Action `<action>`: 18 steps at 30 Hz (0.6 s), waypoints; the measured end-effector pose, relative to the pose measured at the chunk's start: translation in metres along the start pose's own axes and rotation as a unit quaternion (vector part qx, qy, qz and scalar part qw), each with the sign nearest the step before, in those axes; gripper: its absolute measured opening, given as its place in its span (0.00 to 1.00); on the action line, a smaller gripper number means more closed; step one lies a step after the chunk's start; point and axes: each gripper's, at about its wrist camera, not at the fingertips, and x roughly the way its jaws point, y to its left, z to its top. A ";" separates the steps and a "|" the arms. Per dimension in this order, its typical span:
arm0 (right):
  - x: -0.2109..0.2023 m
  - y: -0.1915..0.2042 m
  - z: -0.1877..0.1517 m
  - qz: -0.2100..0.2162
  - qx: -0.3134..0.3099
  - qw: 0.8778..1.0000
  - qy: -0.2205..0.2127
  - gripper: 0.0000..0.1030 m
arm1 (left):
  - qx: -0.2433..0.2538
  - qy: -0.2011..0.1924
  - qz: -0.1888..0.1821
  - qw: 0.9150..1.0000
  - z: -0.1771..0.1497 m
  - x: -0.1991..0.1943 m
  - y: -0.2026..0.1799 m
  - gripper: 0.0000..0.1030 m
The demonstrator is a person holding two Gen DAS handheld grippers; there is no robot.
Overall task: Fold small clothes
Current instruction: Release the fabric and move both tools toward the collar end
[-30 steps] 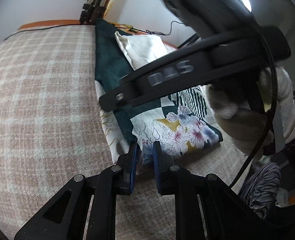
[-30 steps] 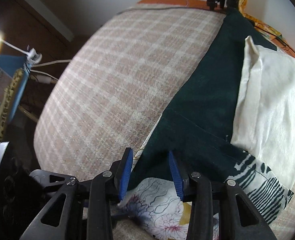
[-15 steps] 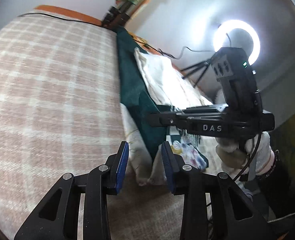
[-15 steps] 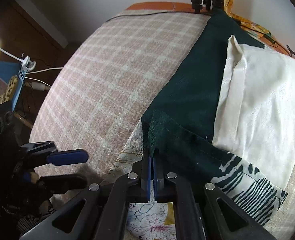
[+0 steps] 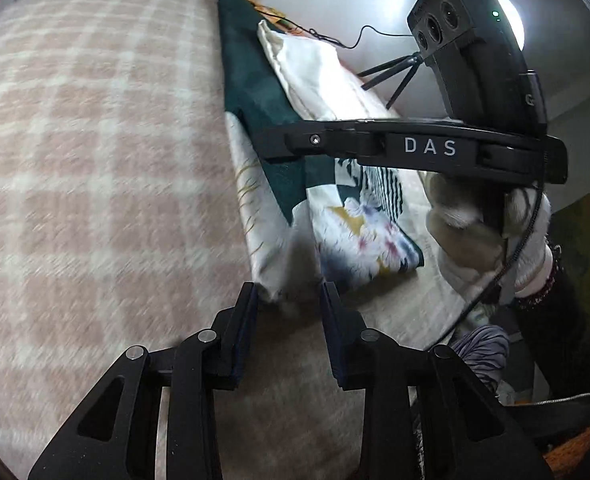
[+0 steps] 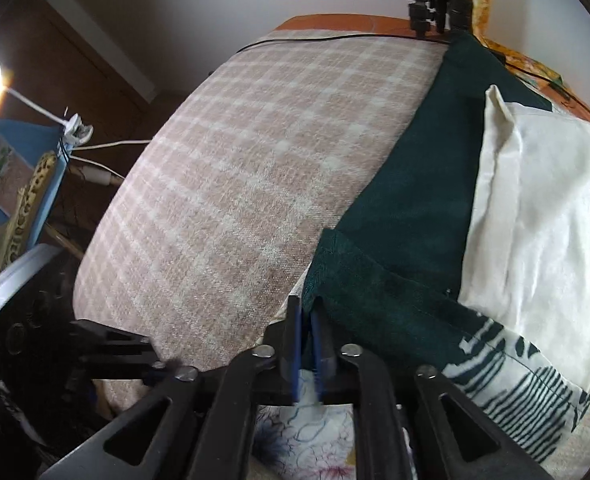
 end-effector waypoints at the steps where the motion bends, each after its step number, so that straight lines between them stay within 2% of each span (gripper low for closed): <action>1: -0.002 0.000 -0.001 0.005 -0.006 1.000 -0.008 0.23 | 0.009 0.000 0.019 1.000 -0.002 -0.004 -0.002 0.28; 3: -0.011 -0.003 -0.004 0.013 -0.002 1.000 -0.025 0.29 | 0.026 -0.005 0.042 0.999 -0.006 -0.012 -0.009 0.28; 5: -0.027 -0.009 -0.011 0.020 0.009 0.999 -0.047 0.30 | 0.039 -0.020 0.060 0.997 -0.007 -0.023 -0.021 0.28; 8: -0.054 -0.019 -0.031 -0.001 0.019 0.996 -0.083 0.30 | 0.076 -0.078 0.076 0.991 -0.002 -0.034 -0.044 0.28; 10: -0.069 -0.028 -0.052 -0.010 0.036 0.994 -0.103 0.30 | 0.110 -0.098 0.078 0.986 0.002 -0.031 -0.062 0.28; 13: -0.083 -0.041 -0.089 -0.028 0.052 0.990 -0.132 0.30 | 0.163 -0.080 0.104 0.978 0.005 -0.006 -0.079 0.28; 16: -0.079 -0.051 -0.119 -0.070 0.051 0.988 -0.127 0.30 | 0.155 -0.052 0.134 0.977 0.007 0.020 -0.064 0.28; 18: -0.072 -0.062 -0.135 -0.097 0.064 0.987 -0.107 0.30 | 0.139 -0.042 0.165 0.976 0.008 0.029 -0.049 0.28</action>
